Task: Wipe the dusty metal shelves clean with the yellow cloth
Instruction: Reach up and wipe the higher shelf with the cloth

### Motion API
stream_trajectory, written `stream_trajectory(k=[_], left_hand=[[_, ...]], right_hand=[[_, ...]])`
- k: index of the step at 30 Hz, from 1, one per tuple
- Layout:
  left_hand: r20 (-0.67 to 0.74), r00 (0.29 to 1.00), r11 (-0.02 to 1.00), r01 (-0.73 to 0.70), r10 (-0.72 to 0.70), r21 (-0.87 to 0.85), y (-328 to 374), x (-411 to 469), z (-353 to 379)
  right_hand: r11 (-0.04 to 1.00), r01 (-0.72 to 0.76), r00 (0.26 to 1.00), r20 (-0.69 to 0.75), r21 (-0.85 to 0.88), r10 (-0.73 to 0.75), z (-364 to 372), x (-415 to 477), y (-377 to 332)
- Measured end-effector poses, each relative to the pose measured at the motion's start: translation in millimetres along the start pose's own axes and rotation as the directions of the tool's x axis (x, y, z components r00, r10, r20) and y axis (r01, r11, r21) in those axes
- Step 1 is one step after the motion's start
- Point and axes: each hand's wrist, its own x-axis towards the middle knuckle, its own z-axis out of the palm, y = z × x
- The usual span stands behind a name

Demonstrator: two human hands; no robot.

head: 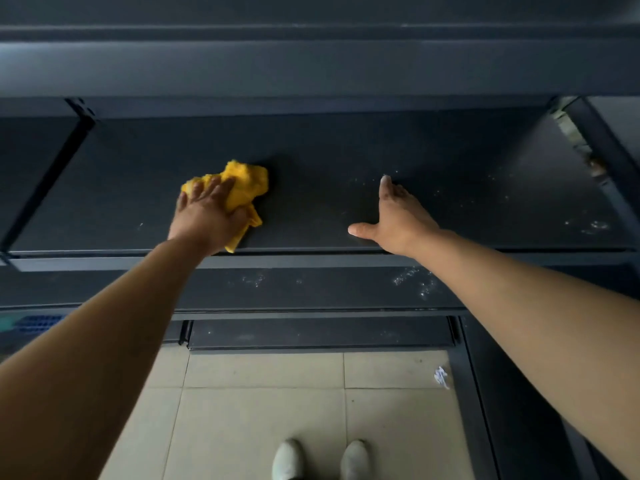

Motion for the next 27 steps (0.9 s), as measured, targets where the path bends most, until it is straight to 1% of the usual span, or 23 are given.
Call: stream_trajectory(k=[4,6,9,11,15,18,23,25,27], left_hand=[[-0.032,0.990,0.990,0.139,-0.139,-0.015,-26.9,-0.5,-3.0],[-0.044,0.983,0.982,0.178,-0.181,-0.058,-24.4,-1.8,-1.3],[-0.043,0.971,0.966,0.230,-0.236,-0.121,-8.9,-4.6,0.3],[-0.036,0.974,0.968,0.219,-0.224,-0.120,3.3,-7.7,3.0],[-0.014,0.994,0.989,0.102,-0.104,-0.111,27.8,-12.3,12.4],[0.000,0.999,0.993,0.052,-0.052,-0.107,29.0,-12.6,13.8],[-0.030,0.999,0.994,0.017,-0.021,-0.104,-8.0,-18.4,3.1],[-0.065,0.997,0.995,0.031,-0.037,-0.098,-31.9,-23.1,-2.3],[-0.120,0.989,0.993,0.074,-0.085,-0.090,-58.6,-25.5,-7.8]], right_hand=[[0.995,0.098,0.995,-0.032,-0.021,-0.099,1.0,-3.3,-20.9],[0.990,0.138,0.990,-0.026,-0.026,-0.139,4.7,-3.1,-32.7],[0.988,0.149,0.989,-0.013,-0.028,-0.150,9.2,-1.1,-45.8],[0.989,0.145,0.989,-0.010,-0.025,-0.145,11.6,0.6,-51.4],[0.992,0.120,0.993,0.004,-0.047,-0.120,15.2,2.1,-61.4],[0.990,0.121,0.993,0.006,-0.066,-0.121,17.7,3.5,-75.2],[0.984,0.167,0.986,0.012,-0.068,-0.167,23.3,8.4,-112.2],[0.979,0.196,0.981,0.015,-0.062,-0.195,27.2,11.7,-128.7],[0.973,0.223,0.975,0.016,-0.055,-0.222,31.0,14.5,-143.1]])
